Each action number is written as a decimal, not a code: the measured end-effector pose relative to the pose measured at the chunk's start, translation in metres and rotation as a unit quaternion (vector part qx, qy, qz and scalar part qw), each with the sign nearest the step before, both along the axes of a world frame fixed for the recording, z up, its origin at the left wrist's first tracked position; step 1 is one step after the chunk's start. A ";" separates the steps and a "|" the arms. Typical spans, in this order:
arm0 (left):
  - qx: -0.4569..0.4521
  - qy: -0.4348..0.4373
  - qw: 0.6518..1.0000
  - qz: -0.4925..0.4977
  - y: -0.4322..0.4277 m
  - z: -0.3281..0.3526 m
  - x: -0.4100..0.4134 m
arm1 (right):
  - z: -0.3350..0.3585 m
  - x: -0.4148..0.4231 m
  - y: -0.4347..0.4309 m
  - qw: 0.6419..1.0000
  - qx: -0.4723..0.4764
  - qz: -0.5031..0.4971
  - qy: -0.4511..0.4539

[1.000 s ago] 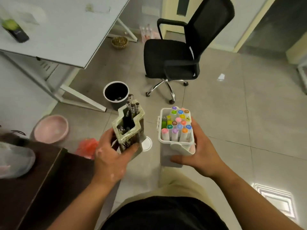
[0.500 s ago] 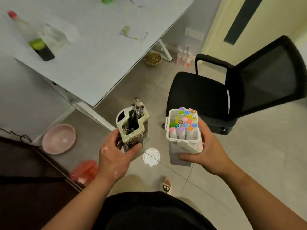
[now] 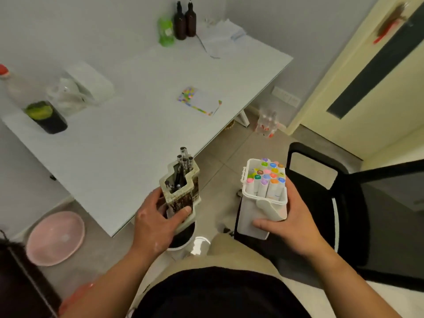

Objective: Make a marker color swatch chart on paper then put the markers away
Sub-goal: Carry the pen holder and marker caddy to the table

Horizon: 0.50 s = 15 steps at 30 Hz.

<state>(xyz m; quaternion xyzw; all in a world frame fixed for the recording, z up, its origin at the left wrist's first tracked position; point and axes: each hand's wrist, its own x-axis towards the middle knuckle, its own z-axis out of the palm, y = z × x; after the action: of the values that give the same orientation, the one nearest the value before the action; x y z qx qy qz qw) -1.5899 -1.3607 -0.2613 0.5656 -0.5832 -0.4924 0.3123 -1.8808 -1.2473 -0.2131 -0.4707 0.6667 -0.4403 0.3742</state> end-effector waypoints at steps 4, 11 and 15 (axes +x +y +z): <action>-0.022 -0.006 0.999 0.029 -0.057 0.008 -0.016 | 0.007 -0.028 -0.073 1.000 -0.009 0.020 0.004; -0.030 0.005 0.991 0.133 -0.141 0.000 -0.039 | 0.005 -0.064 -0.235 0.992 -0.028 0.126 0.004; -0.020 0.004 0.977 0.212 -0.201 -0.011 -0.067 | -0.015 -0.087 -0.348 0.978 -0.018 0.210 0.006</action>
<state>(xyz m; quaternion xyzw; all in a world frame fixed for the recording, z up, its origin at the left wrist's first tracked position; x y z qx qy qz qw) -1.6568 -1.5615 -0.2723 0.6680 -0.4585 -0.4056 0.4232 -1.9681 -1.5954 -0.2285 -0.6091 0.5473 -0.3614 0.4460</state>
